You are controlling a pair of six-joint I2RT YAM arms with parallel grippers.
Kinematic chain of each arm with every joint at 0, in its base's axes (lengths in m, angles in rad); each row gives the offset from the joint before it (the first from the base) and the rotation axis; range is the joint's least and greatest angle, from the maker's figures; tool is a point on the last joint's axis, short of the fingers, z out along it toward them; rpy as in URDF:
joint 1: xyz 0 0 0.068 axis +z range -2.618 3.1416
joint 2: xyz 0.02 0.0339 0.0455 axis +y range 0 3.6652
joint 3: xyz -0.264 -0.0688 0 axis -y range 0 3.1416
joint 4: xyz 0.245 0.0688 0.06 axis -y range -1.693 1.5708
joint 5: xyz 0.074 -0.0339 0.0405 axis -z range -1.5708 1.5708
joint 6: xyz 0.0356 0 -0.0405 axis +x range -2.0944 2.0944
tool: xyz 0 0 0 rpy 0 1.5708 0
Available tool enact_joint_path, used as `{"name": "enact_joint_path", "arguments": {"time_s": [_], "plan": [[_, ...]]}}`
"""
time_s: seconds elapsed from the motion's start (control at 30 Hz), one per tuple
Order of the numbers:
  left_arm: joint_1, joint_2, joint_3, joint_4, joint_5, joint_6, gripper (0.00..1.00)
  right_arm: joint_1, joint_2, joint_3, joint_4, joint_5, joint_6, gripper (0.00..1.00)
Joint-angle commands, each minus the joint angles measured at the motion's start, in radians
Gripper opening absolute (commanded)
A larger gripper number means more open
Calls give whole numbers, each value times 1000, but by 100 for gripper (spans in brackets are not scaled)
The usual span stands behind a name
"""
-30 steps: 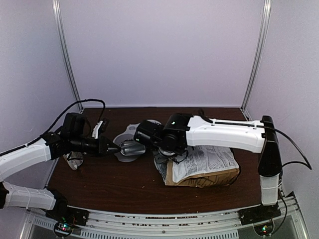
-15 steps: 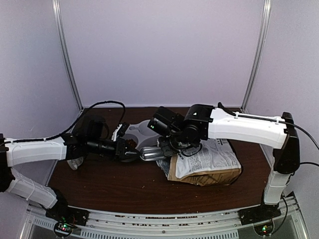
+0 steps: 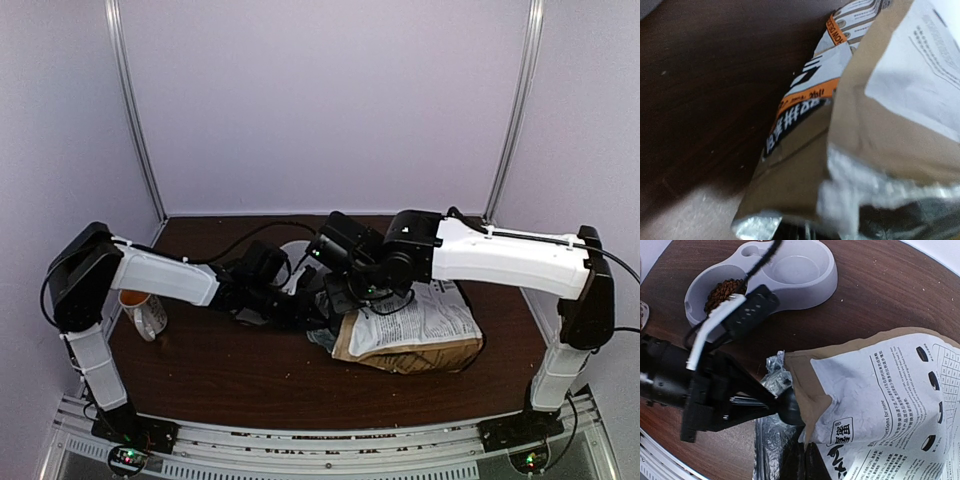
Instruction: Serve the pet food
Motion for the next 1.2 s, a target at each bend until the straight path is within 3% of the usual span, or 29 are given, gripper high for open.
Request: {"name": "enact_joint_path", "arguments": {"time_s": [0.0, 0.2, 0.47, 0.87, 1.17], "plan": [[-35, 140, 118, 118, -16, -41, 0, 6, -86, -25, 121, -11, 15, 0], [-54, 272, 187, 365, 85, -151, 0, 0, -121, -78, 171, -35, 26, 0], [-72, 359, 268, 504, 189, -208, 0, -19, -168, -135, 223, -80, 46, 0], [-26, 239, 91, 657, 201, -317, 0, -32, -247, -171, 241, -87, 67, 0], [48, 89, -56, 615, 207, -321, 0, -51, -274, -195, 244, -68, 67, 0]]}}
